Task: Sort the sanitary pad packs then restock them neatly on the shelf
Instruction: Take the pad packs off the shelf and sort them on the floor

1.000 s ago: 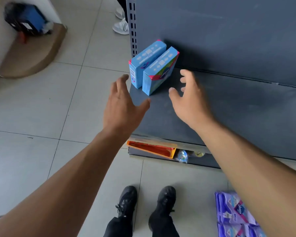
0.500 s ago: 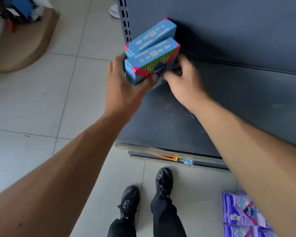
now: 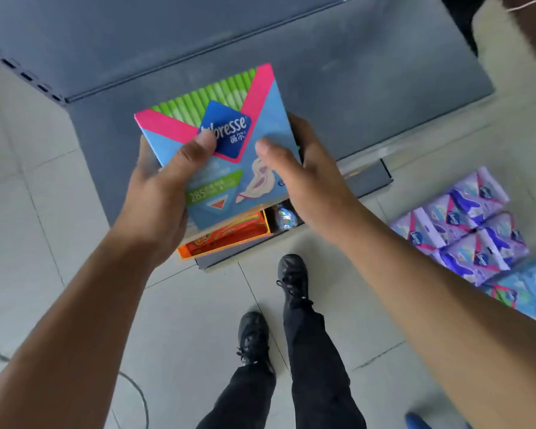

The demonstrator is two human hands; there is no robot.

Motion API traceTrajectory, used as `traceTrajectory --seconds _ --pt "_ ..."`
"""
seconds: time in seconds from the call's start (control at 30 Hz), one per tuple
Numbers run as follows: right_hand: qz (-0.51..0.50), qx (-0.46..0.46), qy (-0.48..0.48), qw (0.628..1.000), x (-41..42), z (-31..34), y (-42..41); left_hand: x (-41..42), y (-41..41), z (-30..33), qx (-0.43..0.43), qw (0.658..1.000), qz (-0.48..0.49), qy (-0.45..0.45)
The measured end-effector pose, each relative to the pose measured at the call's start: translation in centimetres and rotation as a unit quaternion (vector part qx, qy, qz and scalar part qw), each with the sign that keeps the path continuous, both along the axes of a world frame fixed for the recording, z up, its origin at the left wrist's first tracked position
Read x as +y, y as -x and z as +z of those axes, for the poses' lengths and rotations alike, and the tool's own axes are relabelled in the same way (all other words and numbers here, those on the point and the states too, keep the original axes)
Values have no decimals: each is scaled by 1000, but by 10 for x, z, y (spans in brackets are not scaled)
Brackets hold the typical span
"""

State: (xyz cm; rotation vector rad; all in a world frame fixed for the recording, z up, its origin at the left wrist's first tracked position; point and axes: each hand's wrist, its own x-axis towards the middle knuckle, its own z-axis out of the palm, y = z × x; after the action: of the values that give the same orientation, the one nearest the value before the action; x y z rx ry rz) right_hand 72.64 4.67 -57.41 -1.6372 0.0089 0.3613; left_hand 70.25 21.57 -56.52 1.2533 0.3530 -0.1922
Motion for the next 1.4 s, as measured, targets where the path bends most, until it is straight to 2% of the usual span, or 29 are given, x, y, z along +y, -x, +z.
traceTrajectory --seconds 0.17,0.3,0.43,0.63,0.73,0.93,1.03,1.23,1.4 --pt "-143 29 -66 987 -101 9 65 -103 10 7 44 989 -140 -11" --pt "-266 69 -82 958 -174 4 122 -188 29 2 88 959 -268 12" --pt "-390 95 -108 909 -241 -5 185 -268 62 -11 114 923 -368 20" --pt "-545 144 -117 818 -328 -40 278 -378 136 -43 119 903 -407 -67" --pt "-576 180 -96 791 -363 -57 324 -423 177 -54 110 879 -453 -99" --pt "-601 222 -78 764 -425 -82 393 -508 236 -76 39 831 -524 -183" --pt "-606 229 -72 759 -455 -101 406 -539 250 -101 62 806 -551 -208" --pt "-582 262 -39 769 -503 -142 402 -584 249 -158 130 783 -555 -250" --pt "-583 353 -25 732 -535 -184 398 -628 228 -198 130 741 -598 -275"
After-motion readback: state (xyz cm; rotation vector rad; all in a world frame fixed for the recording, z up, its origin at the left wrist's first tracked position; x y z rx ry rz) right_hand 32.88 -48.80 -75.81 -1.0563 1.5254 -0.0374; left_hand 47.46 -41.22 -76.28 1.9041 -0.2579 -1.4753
